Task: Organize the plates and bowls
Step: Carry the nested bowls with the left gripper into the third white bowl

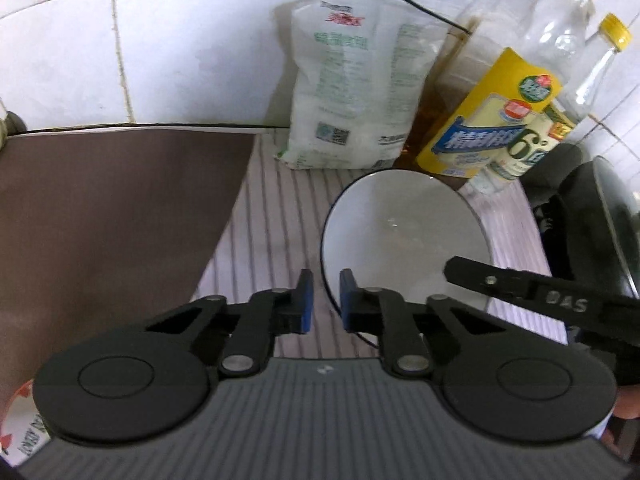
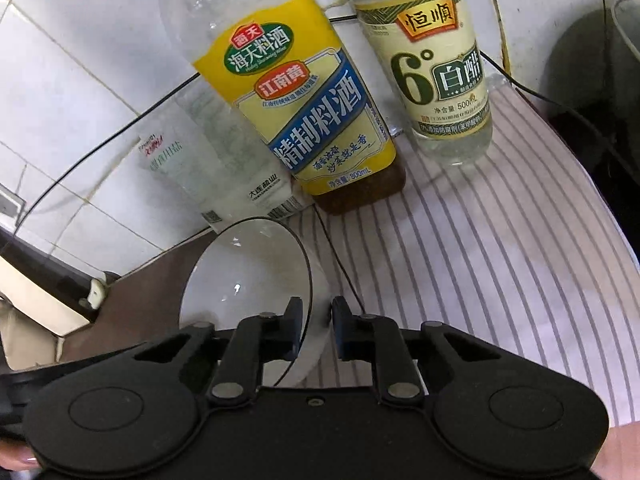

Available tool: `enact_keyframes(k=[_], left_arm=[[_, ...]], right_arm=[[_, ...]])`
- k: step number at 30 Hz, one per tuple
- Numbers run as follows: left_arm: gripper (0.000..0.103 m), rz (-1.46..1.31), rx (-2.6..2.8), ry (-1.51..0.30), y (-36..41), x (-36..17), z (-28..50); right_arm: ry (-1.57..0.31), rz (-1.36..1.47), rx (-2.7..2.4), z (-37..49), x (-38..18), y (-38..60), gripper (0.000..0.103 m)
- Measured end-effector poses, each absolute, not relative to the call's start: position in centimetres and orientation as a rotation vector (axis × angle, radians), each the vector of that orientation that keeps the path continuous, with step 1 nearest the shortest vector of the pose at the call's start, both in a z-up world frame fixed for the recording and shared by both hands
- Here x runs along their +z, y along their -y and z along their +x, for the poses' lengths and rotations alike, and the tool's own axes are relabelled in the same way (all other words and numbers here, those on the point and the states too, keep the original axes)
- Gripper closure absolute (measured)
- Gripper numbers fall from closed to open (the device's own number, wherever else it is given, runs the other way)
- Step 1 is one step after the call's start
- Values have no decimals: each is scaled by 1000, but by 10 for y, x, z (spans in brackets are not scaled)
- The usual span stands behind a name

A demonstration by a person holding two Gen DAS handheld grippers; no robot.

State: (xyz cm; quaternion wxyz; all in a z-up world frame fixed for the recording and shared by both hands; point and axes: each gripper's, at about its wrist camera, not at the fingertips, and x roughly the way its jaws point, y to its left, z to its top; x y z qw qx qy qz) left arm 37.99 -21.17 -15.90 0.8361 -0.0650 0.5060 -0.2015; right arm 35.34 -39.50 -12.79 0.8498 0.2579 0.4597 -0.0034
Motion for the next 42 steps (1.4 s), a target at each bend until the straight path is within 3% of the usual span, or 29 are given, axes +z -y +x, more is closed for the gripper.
enact_keyframes(k=[11, 26, 42], left_arm=[[93, -117, -437, -1055, 207, -132, 358], [93, -104, -506, -949, 183, -49, 288], [93, -59, -498, -1016, 184, -53, 234]], right_arm=[[-936, 505, -9, 335, -115, 387, 87], [-773, 489, 16, 262, -36, 370, 87], [-776, 460, 47, 201, -39, 370, 87]])
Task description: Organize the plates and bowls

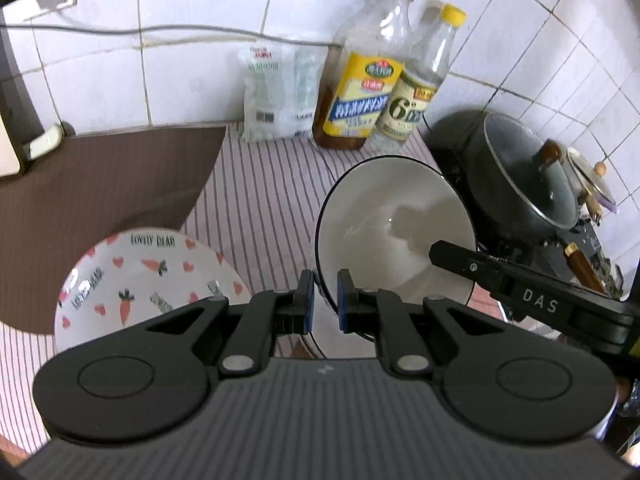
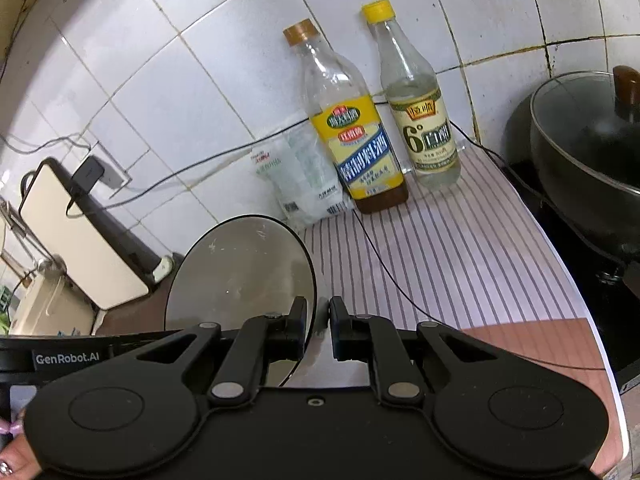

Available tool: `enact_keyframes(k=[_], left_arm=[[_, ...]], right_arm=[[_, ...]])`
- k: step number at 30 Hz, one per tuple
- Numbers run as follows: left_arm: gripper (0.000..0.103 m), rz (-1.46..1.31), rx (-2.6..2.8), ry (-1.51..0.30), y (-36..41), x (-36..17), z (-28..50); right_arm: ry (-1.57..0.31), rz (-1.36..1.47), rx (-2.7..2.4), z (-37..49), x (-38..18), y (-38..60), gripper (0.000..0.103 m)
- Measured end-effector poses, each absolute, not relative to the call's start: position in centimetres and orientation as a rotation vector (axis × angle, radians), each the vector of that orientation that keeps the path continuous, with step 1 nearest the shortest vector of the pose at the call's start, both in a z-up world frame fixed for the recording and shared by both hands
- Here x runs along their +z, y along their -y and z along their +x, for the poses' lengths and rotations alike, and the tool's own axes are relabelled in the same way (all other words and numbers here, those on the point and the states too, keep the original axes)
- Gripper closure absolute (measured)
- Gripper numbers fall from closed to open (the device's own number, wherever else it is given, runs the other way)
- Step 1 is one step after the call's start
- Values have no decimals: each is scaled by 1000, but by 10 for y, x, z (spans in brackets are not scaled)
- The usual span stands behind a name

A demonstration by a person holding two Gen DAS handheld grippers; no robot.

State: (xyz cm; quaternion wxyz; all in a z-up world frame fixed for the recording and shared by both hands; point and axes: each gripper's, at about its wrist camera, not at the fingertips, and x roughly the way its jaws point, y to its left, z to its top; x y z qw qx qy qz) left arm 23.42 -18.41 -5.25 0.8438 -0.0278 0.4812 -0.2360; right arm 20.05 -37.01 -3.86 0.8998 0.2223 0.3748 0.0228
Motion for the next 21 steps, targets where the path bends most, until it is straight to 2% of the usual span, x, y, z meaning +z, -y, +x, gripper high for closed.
enact_keyframes(k=[9, 21], left_arm=[[93, 2, -478, -1078, 198, -83, 222], [92, 71, -454, -1113, 203, -91, 216]], right_arm=[[-761, 410, -3, 177, -72, 366, 87], [-739, 199, -17, 175, -80, 344, 87]])
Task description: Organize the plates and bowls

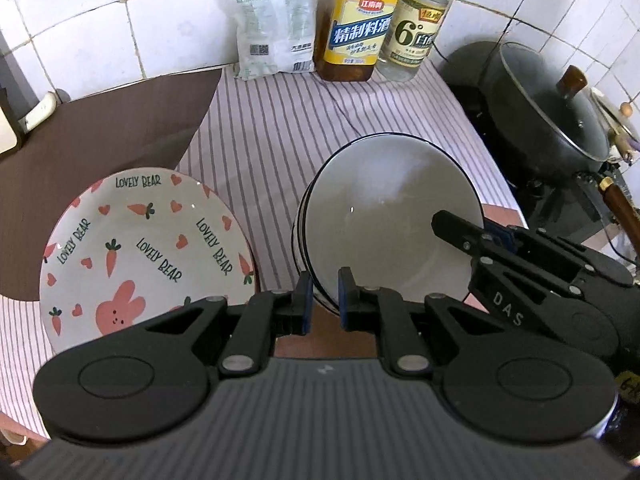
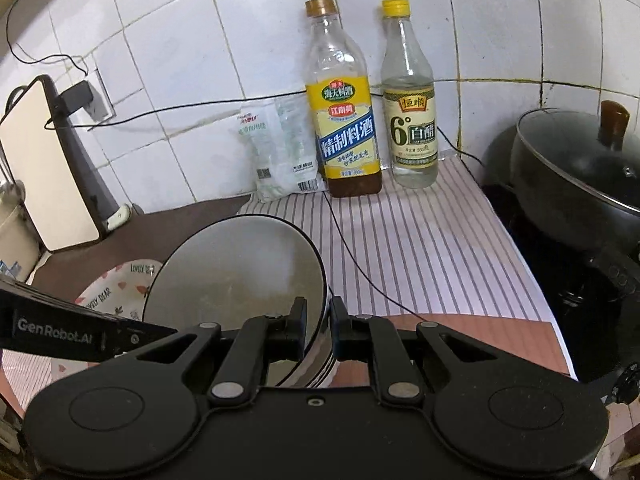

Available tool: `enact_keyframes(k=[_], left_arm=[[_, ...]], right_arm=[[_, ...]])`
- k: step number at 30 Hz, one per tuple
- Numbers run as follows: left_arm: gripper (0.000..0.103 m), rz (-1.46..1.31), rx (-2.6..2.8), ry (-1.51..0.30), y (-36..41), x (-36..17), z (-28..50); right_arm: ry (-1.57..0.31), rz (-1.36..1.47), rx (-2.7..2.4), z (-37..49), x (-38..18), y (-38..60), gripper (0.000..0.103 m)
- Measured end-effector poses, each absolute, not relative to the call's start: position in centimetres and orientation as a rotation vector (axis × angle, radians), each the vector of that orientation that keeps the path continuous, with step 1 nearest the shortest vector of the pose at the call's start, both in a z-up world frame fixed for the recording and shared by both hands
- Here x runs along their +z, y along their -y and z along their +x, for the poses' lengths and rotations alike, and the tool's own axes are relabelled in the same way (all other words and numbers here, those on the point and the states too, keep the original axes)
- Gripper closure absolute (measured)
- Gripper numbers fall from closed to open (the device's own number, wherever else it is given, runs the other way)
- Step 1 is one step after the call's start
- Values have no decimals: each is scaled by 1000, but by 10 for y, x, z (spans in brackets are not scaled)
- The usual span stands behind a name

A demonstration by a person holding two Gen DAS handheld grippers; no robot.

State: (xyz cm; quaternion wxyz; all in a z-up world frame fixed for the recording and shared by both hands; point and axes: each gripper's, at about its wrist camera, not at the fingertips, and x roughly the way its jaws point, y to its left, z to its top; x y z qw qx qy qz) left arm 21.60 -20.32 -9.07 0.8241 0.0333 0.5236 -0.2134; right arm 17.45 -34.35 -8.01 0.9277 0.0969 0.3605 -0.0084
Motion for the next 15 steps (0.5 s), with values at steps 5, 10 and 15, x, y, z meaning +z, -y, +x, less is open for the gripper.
enact_keyframes(k=[5, 10, 15], left_arm=[[92, 59, -453, -1130, 203, -93, 219], [90, 57, -435, -1118, 202, -95, 223], [90, 3, -435, -1123, 196, -97, 225]], right_arm=[[-745, 123, -27, 174, -84, 337, 87], [-754, 48, -32, 178, -93, 329, 86], [-735, 10, -32, 178, -96, 326, 84]])
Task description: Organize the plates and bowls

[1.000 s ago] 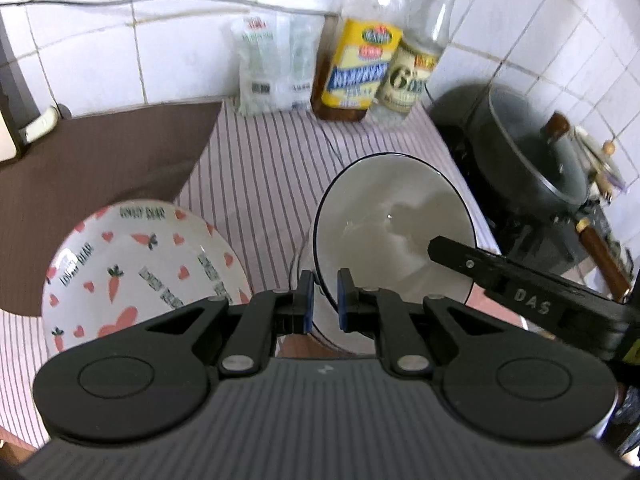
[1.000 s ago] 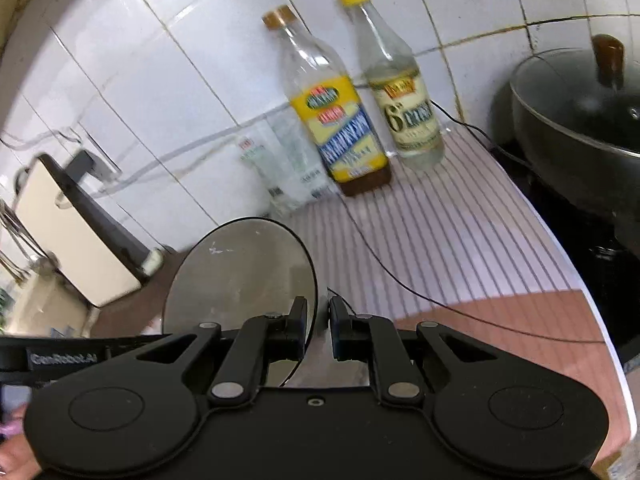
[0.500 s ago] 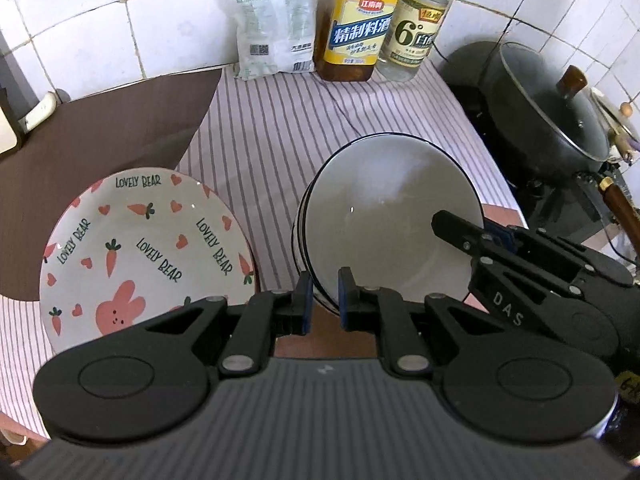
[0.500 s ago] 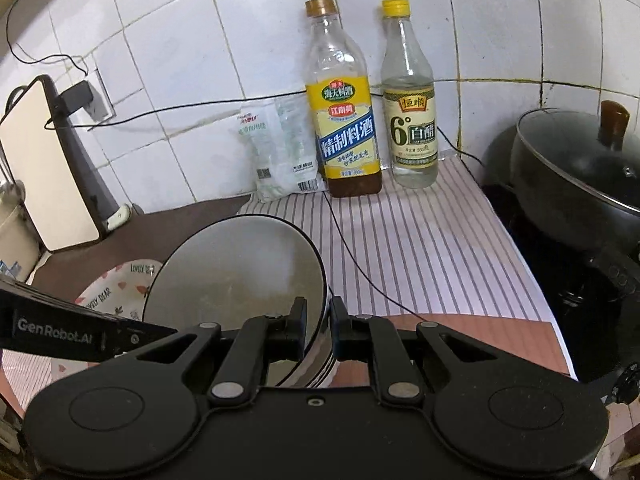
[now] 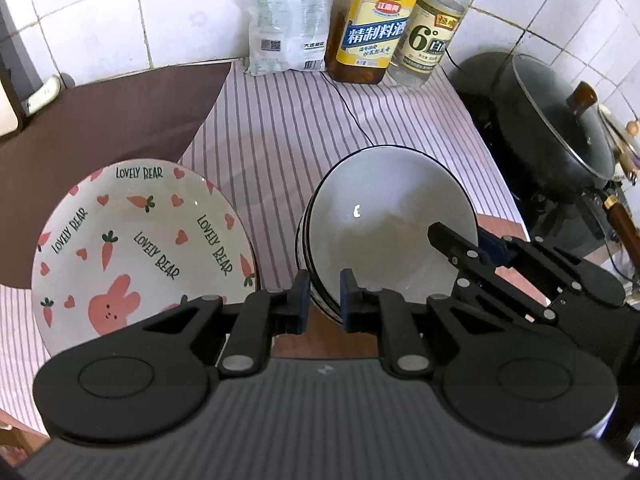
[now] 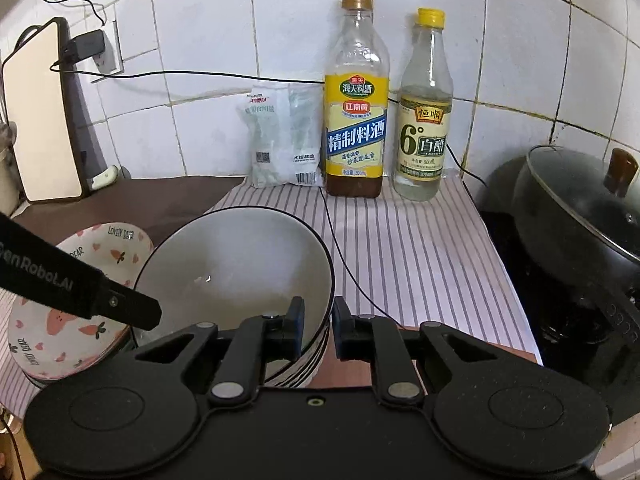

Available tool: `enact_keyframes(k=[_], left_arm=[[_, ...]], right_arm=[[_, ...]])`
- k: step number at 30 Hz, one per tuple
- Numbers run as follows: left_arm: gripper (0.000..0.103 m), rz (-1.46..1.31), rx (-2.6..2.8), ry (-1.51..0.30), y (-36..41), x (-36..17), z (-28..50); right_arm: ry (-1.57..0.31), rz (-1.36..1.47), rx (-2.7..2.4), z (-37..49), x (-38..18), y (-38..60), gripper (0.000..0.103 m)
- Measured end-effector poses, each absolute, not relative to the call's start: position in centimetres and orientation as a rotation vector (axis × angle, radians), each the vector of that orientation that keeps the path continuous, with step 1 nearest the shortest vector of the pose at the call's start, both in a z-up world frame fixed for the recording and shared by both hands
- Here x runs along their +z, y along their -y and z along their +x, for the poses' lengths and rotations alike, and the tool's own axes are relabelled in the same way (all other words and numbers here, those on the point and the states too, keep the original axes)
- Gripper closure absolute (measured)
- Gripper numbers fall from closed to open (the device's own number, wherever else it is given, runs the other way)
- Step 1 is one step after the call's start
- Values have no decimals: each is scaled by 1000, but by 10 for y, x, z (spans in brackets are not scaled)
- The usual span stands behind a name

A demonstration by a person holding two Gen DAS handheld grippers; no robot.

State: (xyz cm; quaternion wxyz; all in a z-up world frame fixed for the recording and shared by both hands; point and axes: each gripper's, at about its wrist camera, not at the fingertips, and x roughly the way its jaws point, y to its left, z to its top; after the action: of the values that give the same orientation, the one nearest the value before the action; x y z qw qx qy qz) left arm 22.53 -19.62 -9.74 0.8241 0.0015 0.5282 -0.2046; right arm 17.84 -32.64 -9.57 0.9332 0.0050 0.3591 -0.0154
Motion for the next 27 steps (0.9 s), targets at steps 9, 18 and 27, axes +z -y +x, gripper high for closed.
enact_keyframes(k=[9, 18, 27], left_arm=[[87, -53, -504, -1070, 183, -88, 209], [84, -83, -539, -986, 157, -70, 182], [84, -10, -544, -848, 150, -73, 160]], right_arm=[[-681, 21, -14, 153, -87, 323, 73], [-632, 5, 27, 117, -71, 309, 59], [-548, -18, 142, 85, -74, 307, 42]])
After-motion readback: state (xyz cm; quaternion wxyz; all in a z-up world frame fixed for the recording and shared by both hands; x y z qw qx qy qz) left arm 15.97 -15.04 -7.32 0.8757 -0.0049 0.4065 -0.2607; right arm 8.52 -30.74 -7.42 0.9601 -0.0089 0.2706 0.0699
